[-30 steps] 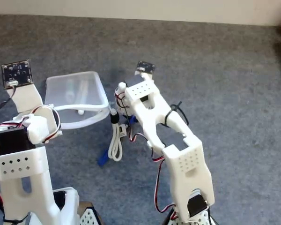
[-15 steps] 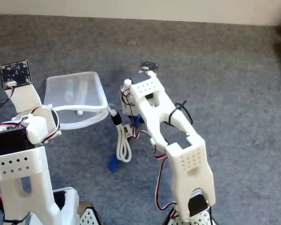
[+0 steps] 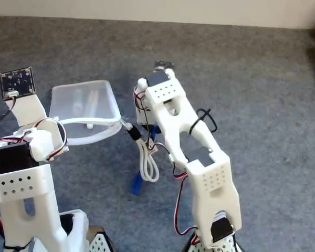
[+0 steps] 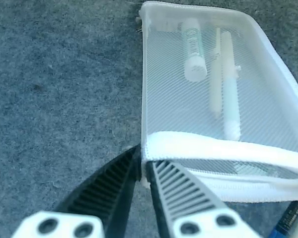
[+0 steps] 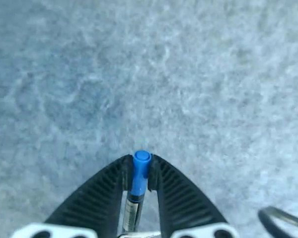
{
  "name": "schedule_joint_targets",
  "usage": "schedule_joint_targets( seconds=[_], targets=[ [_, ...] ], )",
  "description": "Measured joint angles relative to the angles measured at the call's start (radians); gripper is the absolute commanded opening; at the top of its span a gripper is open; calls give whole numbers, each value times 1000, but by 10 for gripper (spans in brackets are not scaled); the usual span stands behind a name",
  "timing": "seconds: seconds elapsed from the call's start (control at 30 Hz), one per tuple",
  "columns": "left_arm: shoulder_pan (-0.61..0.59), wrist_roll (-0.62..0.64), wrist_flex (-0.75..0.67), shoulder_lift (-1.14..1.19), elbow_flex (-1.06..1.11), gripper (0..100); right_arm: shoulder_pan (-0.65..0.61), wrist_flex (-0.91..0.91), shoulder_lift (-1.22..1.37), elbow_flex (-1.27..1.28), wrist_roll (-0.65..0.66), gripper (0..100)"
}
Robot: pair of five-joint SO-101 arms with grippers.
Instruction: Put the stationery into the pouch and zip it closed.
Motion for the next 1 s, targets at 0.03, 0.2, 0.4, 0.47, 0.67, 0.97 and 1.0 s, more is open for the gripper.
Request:
schedule_joint_targets(
  seconds=[0.03, 0.2, 0.4, 0.47, 0.67, 0.97, 1.0],
  targets=[
    [0, 0, 0, 0, 0, 7, 0, 17, 0, -14, 28, 5],
    [0, 0, 0, 0, 0, 7, 0, 107, 0, -100, 126, 5],
    [0, 0, 0, 0, 0, 7, 0, 138, 0, -155, 233, 5],
    [0, 0, 0, 0, 0, 7, 0, 138, 0, -155, 275, 5],
    [0, 0, 0, 0, 0, 7, 0, 138, 0, -160, 325, 5],
    [0, 0, 0, 0, 0, 7, 12, 138, -153, -107, 404, 5],
    [0, 0, 0, 0, 0, 7, 17, 138, -175, -80, 408, 5]
  ],
)
